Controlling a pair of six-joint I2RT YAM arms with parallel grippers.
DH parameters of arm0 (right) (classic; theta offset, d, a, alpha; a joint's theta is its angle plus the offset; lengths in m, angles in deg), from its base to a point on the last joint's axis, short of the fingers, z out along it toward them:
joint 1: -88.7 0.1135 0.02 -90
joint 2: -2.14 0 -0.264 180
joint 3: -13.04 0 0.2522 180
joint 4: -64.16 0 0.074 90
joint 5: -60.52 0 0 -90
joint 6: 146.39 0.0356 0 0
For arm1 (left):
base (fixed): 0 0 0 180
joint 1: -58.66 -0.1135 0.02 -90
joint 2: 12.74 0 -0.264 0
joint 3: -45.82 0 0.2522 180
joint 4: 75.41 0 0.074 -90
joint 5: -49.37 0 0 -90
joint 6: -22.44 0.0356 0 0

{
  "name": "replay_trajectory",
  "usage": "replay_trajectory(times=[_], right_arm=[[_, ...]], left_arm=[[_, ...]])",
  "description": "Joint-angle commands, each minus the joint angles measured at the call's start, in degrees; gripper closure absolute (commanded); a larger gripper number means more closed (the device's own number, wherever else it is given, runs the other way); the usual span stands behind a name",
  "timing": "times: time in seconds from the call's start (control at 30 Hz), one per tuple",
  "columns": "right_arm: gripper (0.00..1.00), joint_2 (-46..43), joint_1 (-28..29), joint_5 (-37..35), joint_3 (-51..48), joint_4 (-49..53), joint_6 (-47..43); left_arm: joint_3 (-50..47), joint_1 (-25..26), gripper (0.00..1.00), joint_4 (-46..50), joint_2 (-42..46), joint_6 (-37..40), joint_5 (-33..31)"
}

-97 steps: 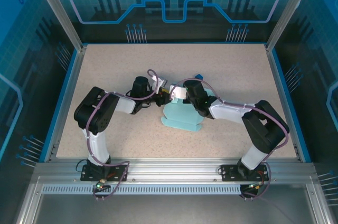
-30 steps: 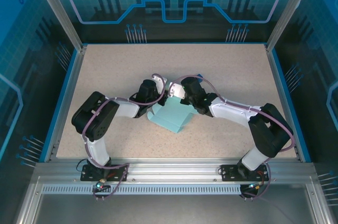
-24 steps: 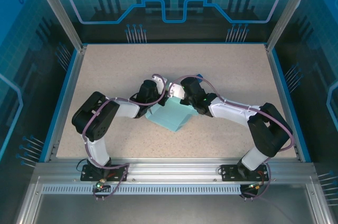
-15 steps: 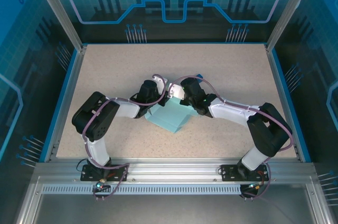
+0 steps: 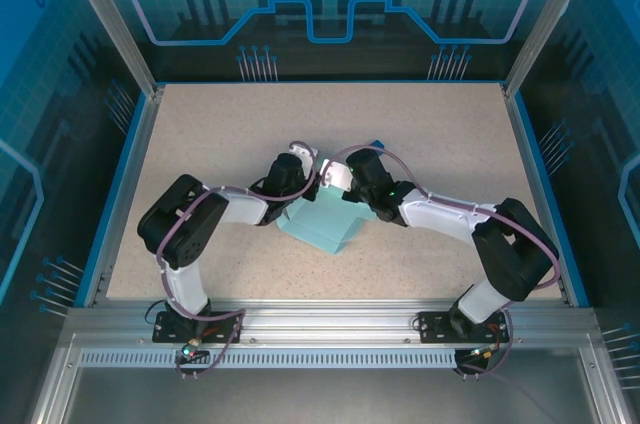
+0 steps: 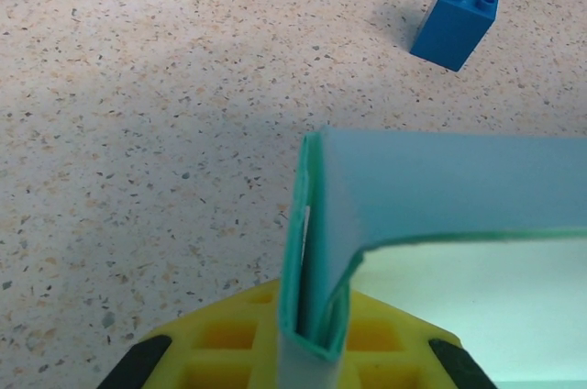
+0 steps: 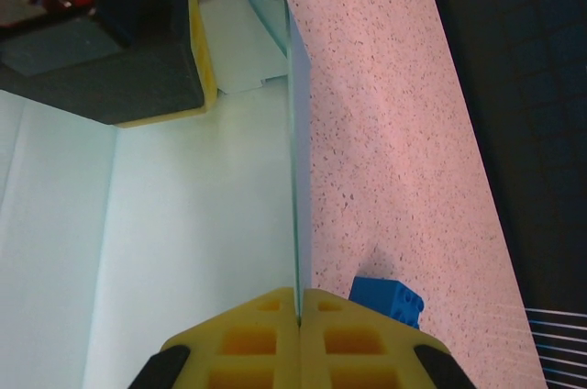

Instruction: Fold the paper box

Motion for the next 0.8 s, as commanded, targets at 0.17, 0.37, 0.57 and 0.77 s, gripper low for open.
replay_trajectory(times=[0.17,0.37,0.57,0.77], right_arm=[[1.00,-2.48,3.12,4.97,-2.98,-1.78,2.55],[1.00,-1.96,2.41,-0.16,-3.11,-3.67,2.76],[1.00,-2.30,1.71,-2.12,-2.77,-4.05,2.65],[1.00,-2.39,1.54,-3.02,-2.44,-3.98,2.45]], left_arm=[[2.65,-0.47,1.00,2.01,-1.54,-6.21,-13.90],[0.31,-0.48,0.97,-2.49,-0.17,-2.00,-5.77],[-1.11,-0.45,0.78,-1.98,2.02,-0.90,-0.72],[-2.70,-0.45,0.64,-1.22,3.56,-1.48,0.75]])
